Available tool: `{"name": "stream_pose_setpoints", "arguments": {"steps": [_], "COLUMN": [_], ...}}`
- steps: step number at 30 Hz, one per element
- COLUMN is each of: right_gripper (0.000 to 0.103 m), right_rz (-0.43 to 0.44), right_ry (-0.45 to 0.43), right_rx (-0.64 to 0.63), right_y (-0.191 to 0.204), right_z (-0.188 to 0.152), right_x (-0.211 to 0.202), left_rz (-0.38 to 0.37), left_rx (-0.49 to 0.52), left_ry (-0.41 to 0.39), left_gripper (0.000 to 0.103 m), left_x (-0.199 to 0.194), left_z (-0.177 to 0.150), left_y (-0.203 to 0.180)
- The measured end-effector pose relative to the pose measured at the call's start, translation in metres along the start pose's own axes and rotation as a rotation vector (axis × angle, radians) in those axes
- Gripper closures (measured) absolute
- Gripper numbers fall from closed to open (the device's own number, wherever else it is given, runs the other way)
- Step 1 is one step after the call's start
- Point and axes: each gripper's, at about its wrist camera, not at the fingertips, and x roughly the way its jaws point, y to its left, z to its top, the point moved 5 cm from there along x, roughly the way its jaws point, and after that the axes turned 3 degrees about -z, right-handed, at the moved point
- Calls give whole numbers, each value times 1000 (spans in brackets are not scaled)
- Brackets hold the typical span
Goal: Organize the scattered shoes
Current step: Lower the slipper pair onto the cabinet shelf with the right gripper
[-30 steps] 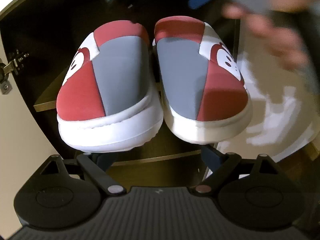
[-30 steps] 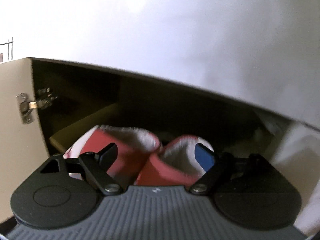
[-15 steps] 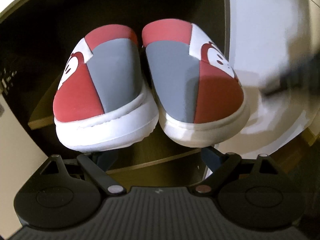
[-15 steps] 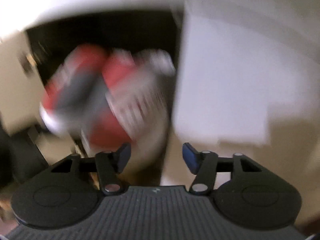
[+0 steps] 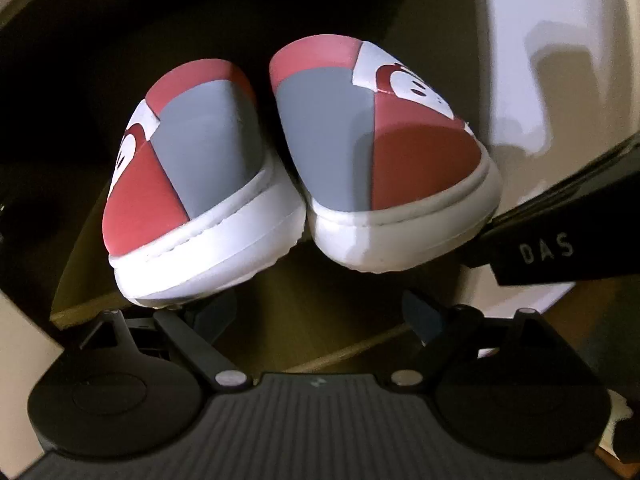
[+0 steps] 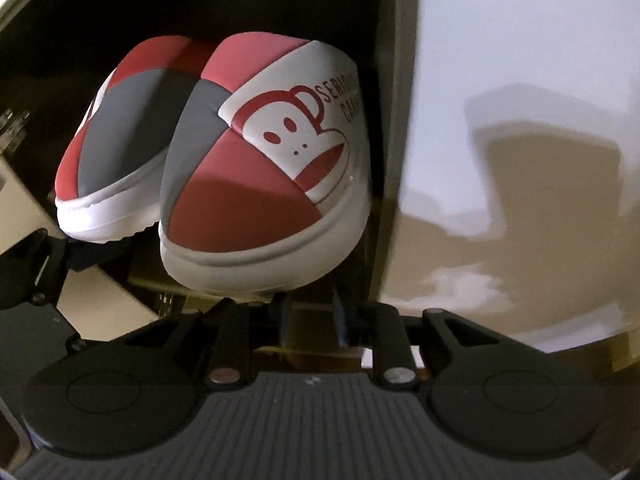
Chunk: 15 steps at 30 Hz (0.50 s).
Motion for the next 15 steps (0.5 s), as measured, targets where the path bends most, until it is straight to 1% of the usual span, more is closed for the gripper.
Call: {"name": "stream_pose_setpoints", "arguments": {"steps": [2,4,6,7,9,10,11,12,14,15], "right_gripper": [83,83,83,83,86,90,91,92,92,92], "right_rz": [4,14,22,32,63,81,112,136,153,157], "right_ry": [-1,6,19,24,16,1,-25,-45,-60,-64], "right_rx": [5,-22,-53,-55,-54,-52,-44,-40,-40,-41], "right_y": [12,33,42,44,55,63,75,87,108,103], "right_z": [7,11,7,4,2,4,8,12,20,22], "right_x": [15,32,35,32,26,23,20,19,25,21], "left_rz": [10,20,33,35,37,32,21,11,-6,-7], "left_rx": [16,32,93,110,152,169,187,198,216,225], "left_ry": [19,37,49,47,17,-6,-41,-65,-77,-69], "left_gripper": [11,11,11,11,11,11,11,11,11,11], "left_x": [5,10,10,13,9,4,2,8,33,33], "left_z": [-10,-20,-36,-37,-38,-37,-33,-26,-14,-19], "left_y": [5,10,12,12,15,17,20,23,31,17]}}
